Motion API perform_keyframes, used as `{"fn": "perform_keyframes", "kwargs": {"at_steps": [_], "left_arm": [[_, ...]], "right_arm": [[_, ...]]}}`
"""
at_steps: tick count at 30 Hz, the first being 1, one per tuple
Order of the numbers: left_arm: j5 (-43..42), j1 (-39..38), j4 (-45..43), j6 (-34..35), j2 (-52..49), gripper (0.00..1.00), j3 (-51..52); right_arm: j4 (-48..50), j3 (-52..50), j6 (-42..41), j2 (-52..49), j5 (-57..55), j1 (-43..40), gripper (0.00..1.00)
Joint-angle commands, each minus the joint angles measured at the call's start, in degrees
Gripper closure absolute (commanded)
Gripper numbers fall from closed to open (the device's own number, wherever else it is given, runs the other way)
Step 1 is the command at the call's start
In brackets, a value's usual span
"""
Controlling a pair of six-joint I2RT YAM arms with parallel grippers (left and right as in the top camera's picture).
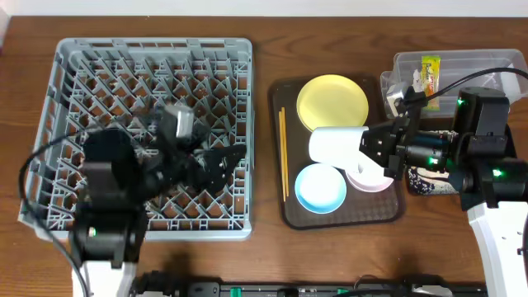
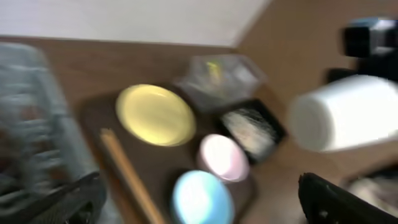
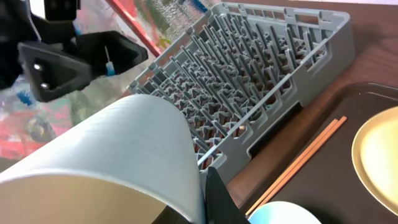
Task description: Sort waste into correct bins and load items into the dishwasher
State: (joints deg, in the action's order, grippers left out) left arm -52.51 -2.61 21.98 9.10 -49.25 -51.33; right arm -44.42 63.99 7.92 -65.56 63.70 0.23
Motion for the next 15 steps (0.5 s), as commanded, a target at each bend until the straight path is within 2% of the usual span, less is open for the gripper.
{"fn": "perform_keyframes", "kwargs": {"at_steps": [1,4,6,15], "left_arm": [[-15.6,0.3,-0.6,-0.5,-3.7,0.02,-3.0],[-21.2,0.3,-3.1,-0.5,-5.7,0.02,-3.0],[-21.9,0.3,-3.4,-0.1,-6.5,0.02,-3.0],[-21.9,0.3,-4.6,10.8,-7.1,0.02,-3.0]], "right_arm": [[0.8,0.0,-0.6,0.4,3.5,-0.2,0.99],[2.1,0.0,-0.6,0.4,5.7,-0.2,0.99],[2.5,0.0,-0.6,0.4,6.7,-0.2,0.99],[7.5,0.0,-0.8,-0.1,9.0,5.0,0.99]]}}
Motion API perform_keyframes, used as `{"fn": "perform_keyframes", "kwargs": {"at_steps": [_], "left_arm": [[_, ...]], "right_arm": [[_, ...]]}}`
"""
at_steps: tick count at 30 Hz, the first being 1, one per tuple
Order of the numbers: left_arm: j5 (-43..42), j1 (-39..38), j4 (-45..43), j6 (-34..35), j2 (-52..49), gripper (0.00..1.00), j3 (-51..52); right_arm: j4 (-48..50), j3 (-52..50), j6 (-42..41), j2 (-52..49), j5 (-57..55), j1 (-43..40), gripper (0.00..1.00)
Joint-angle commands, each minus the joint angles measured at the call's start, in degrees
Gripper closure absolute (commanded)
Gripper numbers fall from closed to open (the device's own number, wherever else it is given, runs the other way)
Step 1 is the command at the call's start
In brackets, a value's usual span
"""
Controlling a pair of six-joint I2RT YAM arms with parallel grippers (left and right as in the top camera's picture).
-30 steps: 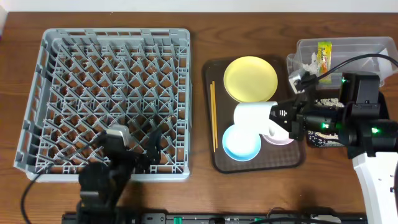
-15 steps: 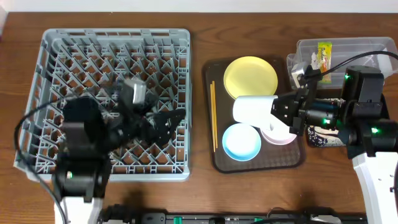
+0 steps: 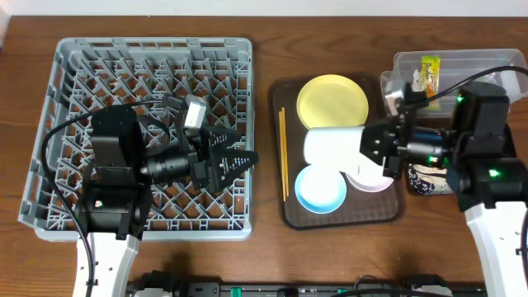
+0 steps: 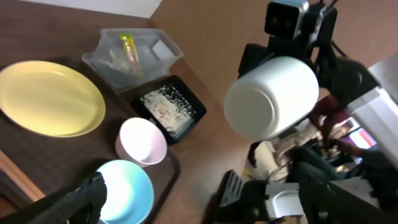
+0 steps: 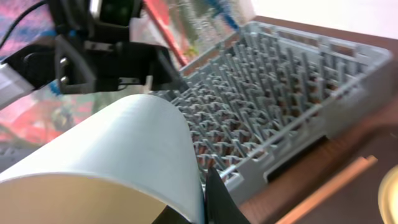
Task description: Sort waste into correct bins and load items into the dishwasher
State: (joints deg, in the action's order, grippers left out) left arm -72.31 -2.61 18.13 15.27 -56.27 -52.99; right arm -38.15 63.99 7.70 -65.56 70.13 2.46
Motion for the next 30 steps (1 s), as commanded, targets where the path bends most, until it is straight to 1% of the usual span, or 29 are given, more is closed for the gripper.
{"fn": "perform_keyframes", "kwargs": {"at_steps": [1,5,6,8,10,14,21,25,30], "left_arm": [[-2.2,0.3,-1.2,5.7,0.0,0.02,-1.4],[-8.3,0.3,-6.2,7.2,0.0,0.02,-1.4],[-9.4,0.3,-7.8,8.5,0.0,0.02,-1.4],[-9.6,0.3,-10.4,12.1,0.0,0.02,-1.4],[-9.7,0.3,-12.3,13.8,0.0,0.02,-1.4],[-12.2,0.1,-14.7,13.8,0.1,0.02,-1.4],[-12.1,-1.5,-15.4,12.4,0.0,0.02,-1.4],[-11.3,-1.6,-16.4,12.5,0.0,0.02,-1.4],[-10.6,-1.6,-17.0,12.4,-0.2,0.02,-1.4]], "right_arm": [[2.3,0.0,-1.3,-0.4,2.5,3.9,0.99],[9.5,0.0,-5.6,-2.8,1.6,8.8,0.99],[11.6,0.0,-6.8,-3.5,1.3,9.7,0.99],[15.4,0.0,-9.4,-5.0,0.4,11.2,0.99],[19.1,0.0,-11.4,-6.6,0.4,12.2,0.99],[27.4,0.0,-17.3,-9.7,0.4,13.6,0.99],[41.0,0.0,-25.5,-14.3,0.4,17.4,0.99],[46.2,0.0,-28.5,-16.2,0.4,19.6,0.99],[49.8,0.0,-30.4,-17.7,0.2,21.4,0.99]]}}
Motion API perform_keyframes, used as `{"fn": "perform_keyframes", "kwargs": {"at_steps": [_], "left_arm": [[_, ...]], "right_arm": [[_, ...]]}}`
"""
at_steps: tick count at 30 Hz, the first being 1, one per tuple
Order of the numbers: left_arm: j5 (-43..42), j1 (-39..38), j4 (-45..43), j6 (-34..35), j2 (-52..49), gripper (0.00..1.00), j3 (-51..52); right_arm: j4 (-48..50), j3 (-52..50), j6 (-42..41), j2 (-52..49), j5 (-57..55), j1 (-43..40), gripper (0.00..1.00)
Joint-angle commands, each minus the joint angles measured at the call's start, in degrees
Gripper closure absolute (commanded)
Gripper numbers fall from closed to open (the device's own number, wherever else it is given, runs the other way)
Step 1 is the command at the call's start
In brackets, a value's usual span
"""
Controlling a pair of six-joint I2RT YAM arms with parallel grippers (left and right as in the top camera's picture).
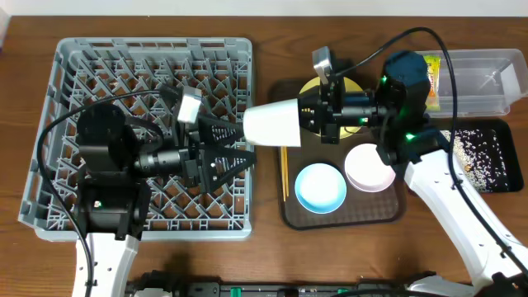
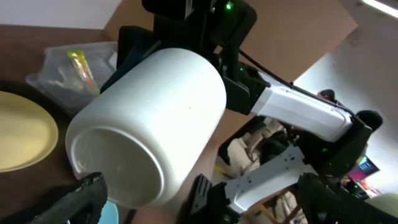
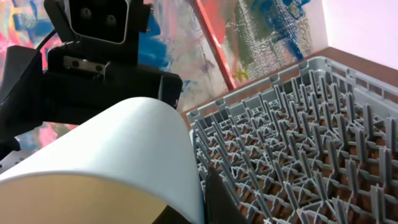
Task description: Sort waste into correct bins and load items into the dishwasher
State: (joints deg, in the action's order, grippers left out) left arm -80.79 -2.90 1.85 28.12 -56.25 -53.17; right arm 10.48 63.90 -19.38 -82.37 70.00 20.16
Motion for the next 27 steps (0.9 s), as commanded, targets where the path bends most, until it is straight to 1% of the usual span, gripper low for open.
{"fn": "perform_keyframes", "kwargs": {"at_steps": [1,7,13,20,27], "left_arm": [[-2.1,-1.3,-0.7,-0.5,-0.2,0.02,-1.2],[-2.1,-1.3,-0.7,-1.5,-0.8,0.02,-1.2],[-2.1,-1.3,-0.7,-1.5,-1.4,0.02,-1.2],[-2.1,-1.3,-0.7,-2.0,-2.1,0.02,-1.2],[-2.1,-0.8,-1.2,-2.8,-2.1,0.02,-1.2]], "right_arm": [[2.1,0.1,-4.1,-1.0,0.3,4.0,0.99],[11.6,0.1,-11.2,-1.2,1.0,5.5,0.99],[17.7,0.1,-16.6,-1.2,3.8,5.4,0.99],[18.1,0.1,-17.5,-1.1,5.4,4.9,0.99],[19.1,0.1,-20.4,-1.1,8.6,-0.2,0.99]]}}
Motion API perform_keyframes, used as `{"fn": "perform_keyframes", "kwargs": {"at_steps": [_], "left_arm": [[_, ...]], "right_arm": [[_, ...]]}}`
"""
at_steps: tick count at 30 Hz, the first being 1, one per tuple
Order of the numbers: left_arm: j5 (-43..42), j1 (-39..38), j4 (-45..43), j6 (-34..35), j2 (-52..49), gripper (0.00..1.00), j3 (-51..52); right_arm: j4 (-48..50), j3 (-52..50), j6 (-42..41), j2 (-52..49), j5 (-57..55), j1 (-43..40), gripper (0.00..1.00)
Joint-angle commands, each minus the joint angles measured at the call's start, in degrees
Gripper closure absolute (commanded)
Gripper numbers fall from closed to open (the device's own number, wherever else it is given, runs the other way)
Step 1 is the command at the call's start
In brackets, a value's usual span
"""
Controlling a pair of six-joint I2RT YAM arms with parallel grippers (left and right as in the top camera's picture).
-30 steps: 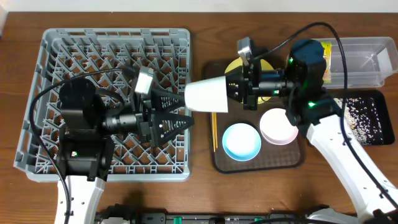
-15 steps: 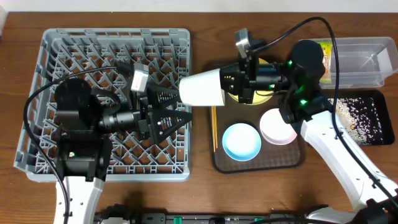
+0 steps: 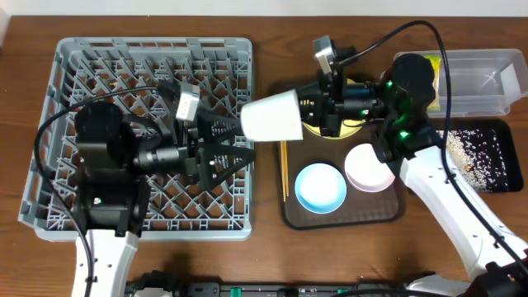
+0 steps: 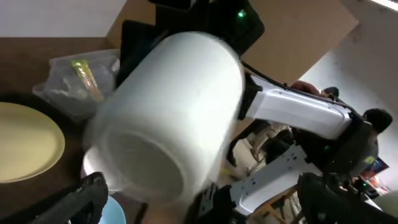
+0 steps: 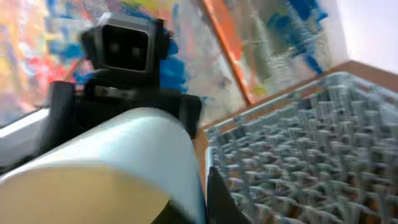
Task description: Sort waste into correct bins and load items into the dishwasher
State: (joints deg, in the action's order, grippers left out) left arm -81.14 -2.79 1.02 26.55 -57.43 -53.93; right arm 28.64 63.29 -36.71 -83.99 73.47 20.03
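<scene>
A white cup (image 3: 271,117) hangs on its side between the rack and the tray, its bottom toward the left. My right gripper (image 3: 312,113) is shut on its rim end. In the right wrist view the cup (image 5: 106,165) fills the lower left, with one dark finger (image 5: 219,198) against it. My left gripper (image 3: 235,144) stands open over the grey dish rack (image 3: 82,66), facing the cup's bottom, its fingers just short of it. The left wrist view shows the cup (image 4: 168,118) large and blurred above my open left gripper (image 4: 199,202).
A brown tray (image 3: 285,213) holds a yellow plate (image 3: 361,125), a blue bowl (image 3: 320,186), a pink bowl (image 3: 369,167) and chopsticks (image 3: 284,169). A clear bin (image 3: 487,78) with wrappers and a black bin (image 3: 483,161) with white bits stand at the right.
The cup in my right gripper has shifted slightly left and up, closer to my left gripper. The left gripper is still open and has barely moved.
My right gripper first held the cup over the tray by the pink bowl while my left arm swung over the rack. Then the left gripper pointed open toward the tray. Later the right arm was stretched left with the cup at the tray's left edge, now nearer the left fingers.
</scene>
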Motion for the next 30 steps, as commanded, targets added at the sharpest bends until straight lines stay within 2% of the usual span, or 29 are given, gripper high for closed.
{"fn": "perform_keyframes", "kwargs": {"at_steps": [1,10,16,30], "left_arm": [[-1.7,-0.5,-0.3,-1.2,-1.0,0.02,-0.4],[1.3,1.3,-0.3,-1.2,-1.0,0.02,-0.4],[1.2,1.3,-0.3,-0.9,-1.0,0.02,-0.4],[-0.5,0.9,-2.4,3.1,-0.7,0.02,-0.4]], "right_arm": [[1.5,0.7,-3.6,0.5,5.8,-0.6,0.99],[5.2,0.7,-7.1,0.5,8.3,-0.4,0.99],[5.2,0.7,-4.3,0.4,7.5,3.0,0.99],[4.7,0.7,-2.2,0.4,5.9,4.8,0.99]]}}
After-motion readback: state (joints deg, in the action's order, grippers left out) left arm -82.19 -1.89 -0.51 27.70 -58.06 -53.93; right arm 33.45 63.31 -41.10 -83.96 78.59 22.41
